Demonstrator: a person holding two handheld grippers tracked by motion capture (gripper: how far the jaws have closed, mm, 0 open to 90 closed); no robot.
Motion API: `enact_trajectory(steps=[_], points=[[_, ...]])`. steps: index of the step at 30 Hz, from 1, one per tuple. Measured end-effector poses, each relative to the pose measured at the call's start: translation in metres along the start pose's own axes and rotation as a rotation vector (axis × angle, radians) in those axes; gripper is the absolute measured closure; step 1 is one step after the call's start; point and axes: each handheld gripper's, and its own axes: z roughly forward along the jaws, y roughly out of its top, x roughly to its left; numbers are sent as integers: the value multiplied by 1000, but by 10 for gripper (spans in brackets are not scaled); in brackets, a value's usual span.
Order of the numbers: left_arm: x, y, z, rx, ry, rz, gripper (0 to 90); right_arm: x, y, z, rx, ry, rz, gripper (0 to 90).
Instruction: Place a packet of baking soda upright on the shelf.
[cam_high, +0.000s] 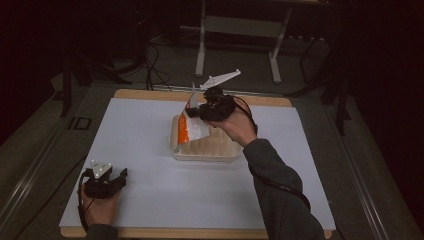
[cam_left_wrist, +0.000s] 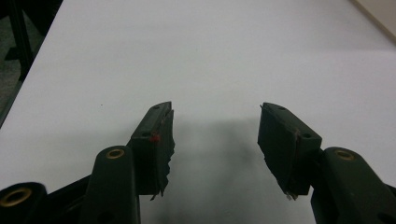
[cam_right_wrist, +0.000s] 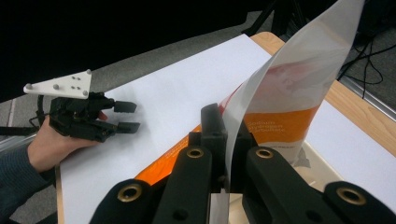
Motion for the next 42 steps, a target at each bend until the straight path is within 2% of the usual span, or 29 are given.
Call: enact_trajectory(steps=[13, 22, 25, 34, 42], points=[[0, 0, 0, -2, -1, -1, 454, -7, 5, 10, -9, -10, 23, 900], [0, 0, 0, -4, 2, -3, 454, -3, 7, 23, 38, -38, -16, 899], [0, 0, 0, -3, 1, -2, 454, 0, 6, 29, 58, -48, -47, 899], [0, 0, -1, -6, -2, -4, 452, 8, 7, 38, 67, -57, -87, 899], [0, 0, 0, -4, -1, -2, 452, 2, 9, 32, 33, -107, -73, 900]])
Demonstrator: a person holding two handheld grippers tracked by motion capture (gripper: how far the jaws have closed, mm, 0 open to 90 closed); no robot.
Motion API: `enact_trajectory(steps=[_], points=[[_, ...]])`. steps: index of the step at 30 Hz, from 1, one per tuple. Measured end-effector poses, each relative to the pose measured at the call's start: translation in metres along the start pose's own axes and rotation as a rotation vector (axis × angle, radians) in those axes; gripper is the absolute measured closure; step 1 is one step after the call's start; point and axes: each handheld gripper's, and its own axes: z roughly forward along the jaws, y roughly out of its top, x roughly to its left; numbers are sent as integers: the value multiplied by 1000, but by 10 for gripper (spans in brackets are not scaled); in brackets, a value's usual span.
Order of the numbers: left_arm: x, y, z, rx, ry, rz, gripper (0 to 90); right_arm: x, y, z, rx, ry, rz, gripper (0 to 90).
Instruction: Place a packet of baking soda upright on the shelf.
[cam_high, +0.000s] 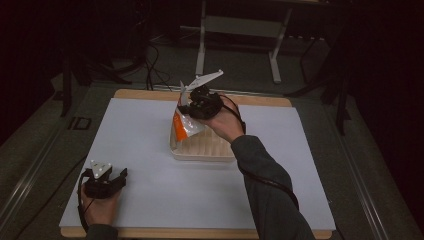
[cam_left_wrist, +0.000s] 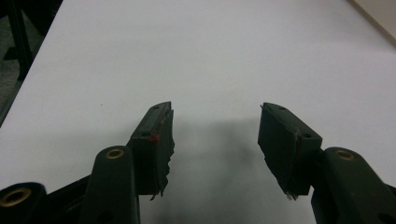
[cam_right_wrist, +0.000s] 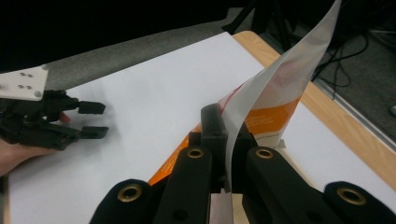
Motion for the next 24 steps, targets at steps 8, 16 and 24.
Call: enact_trajectory(steps=[8, 16, 24], points=[[0, 0, 0, -1, 0, -2, 451, 9, -2, 7, 25, -8, -50, 899], [0, 0, 0, -1, 1, 0, 450, 17, -9, 21, 87, -24, -27, 899], [0, 0, 0, 1, 0, 0, 449, 13, -10, 29, 100, -28, 102, 898]])
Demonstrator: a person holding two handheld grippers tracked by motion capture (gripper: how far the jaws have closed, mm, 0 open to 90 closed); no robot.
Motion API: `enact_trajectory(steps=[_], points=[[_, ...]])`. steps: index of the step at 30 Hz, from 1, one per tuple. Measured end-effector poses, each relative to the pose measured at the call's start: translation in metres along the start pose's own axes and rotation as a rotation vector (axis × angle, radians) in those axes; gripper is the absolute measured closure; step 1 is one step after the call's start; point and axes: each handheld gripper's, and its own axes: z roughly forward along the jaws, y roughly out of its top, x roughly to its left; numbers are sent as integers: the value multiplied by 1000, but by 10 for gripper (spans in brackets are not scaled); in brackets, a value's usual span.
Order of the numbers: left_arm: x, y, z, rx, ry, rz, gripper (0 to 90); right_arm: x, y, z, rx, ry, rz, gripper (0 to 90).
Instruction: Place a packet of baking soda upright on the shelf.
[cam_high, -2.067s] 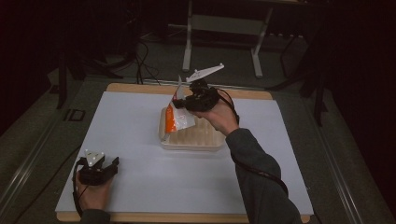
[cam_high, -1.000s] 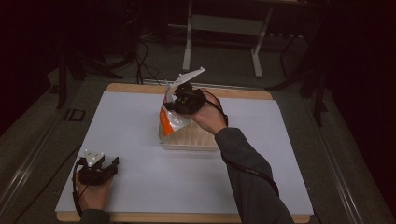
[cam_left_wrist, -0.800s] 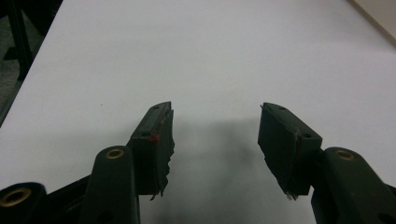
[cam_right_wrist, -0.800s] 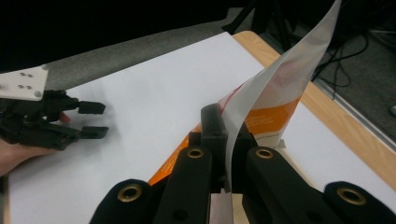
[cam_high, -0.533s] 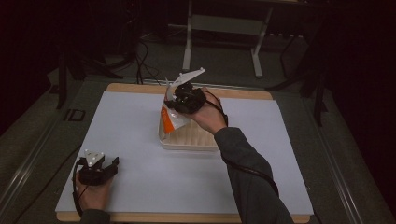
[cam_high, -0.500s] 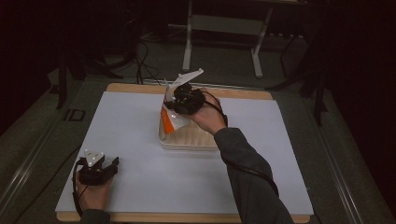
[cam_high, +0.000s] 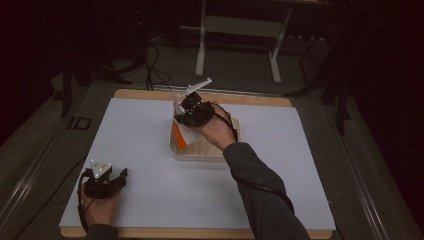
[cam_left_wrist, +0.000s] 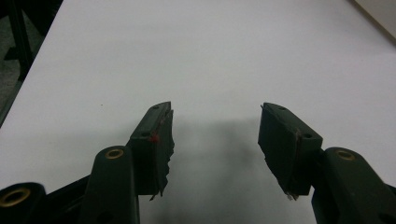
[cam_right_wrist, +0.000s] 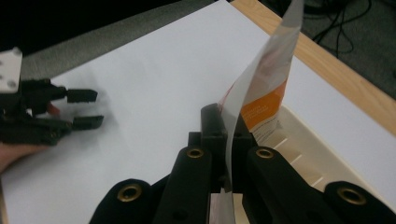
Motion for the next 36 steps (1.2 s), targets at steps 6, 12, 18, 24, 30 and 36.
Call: enact_trajectory(steps=[6, 12, 18, 24, 30, 36], points=[[0, 0, 0, -5, 0, -3, 449, -3, 0, 6, 0, -22, 52, 830], [0, 0, 0, -4, 2, 0, 449, -7, -2, 3, -28, 13, 72, 668], [0, 0, 0, -5, 3, -1, 449, -5, -5, 1, -37, 82, 70, 528], [0, 0, -1, -8, 2, -2, 448, 1, -5, -5, -63, 87, 25, 466], [0, 0, -1, -7, 2, -1, 447, 5, -1, -19, -96, 100, 39, 426], [0, 0, -1, -10, 2, -3, 447, 6, 0, -34, -133, 113, 56, 423]])
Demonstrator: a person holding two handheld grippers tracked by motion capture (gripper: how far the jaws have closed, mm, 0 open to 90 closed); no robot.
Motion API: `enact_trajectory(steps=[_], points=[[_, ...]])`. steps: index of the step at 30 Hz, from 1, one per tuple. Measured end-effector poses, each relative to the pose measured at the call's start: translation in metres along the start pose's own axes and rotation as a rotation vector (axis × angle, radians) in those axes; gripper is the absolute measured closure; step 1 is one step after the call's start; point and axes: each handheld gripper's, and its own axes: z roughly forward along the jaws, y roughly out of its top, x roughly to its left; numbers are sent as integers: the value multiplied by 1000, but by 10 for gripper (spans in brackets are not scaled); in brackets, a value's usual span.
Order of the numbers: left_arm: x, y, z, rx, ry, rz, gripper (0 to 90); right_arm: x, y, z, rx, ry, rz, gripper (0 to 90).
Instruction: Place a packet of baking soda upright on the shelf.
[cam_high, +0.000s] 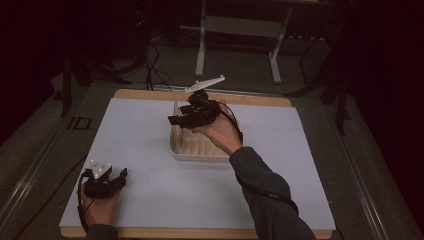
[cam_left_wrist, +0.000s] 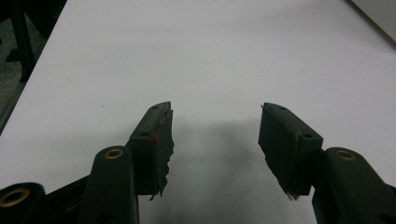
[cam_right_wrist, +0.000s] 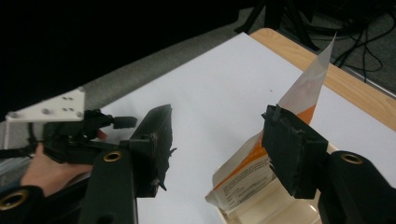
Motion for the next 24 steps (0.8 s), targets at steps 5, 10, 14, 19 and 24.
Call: enact_trajectory(steps=[5, 10, 14, 19, 24], points=[[0, 0, 0, 2, 0, 1, 442, 1, -4, -12, -31, 11, 14, 423], [0, 0, 0, -1, 1, -2, 442, -1, -12, -23, -58, 16, 31, 429], [0, 0, 0, -2, 3, -1, 441, -4, -24, -33, -84, 13, 51, 430], [0, 0, 0, -3, 8, -4, 433, -8, -44, -46, -122, 32, 91, 434], [0, 0, 1, 7, 28, -8, 382, -11, -83, -57, -133, -1, 124, 430]])
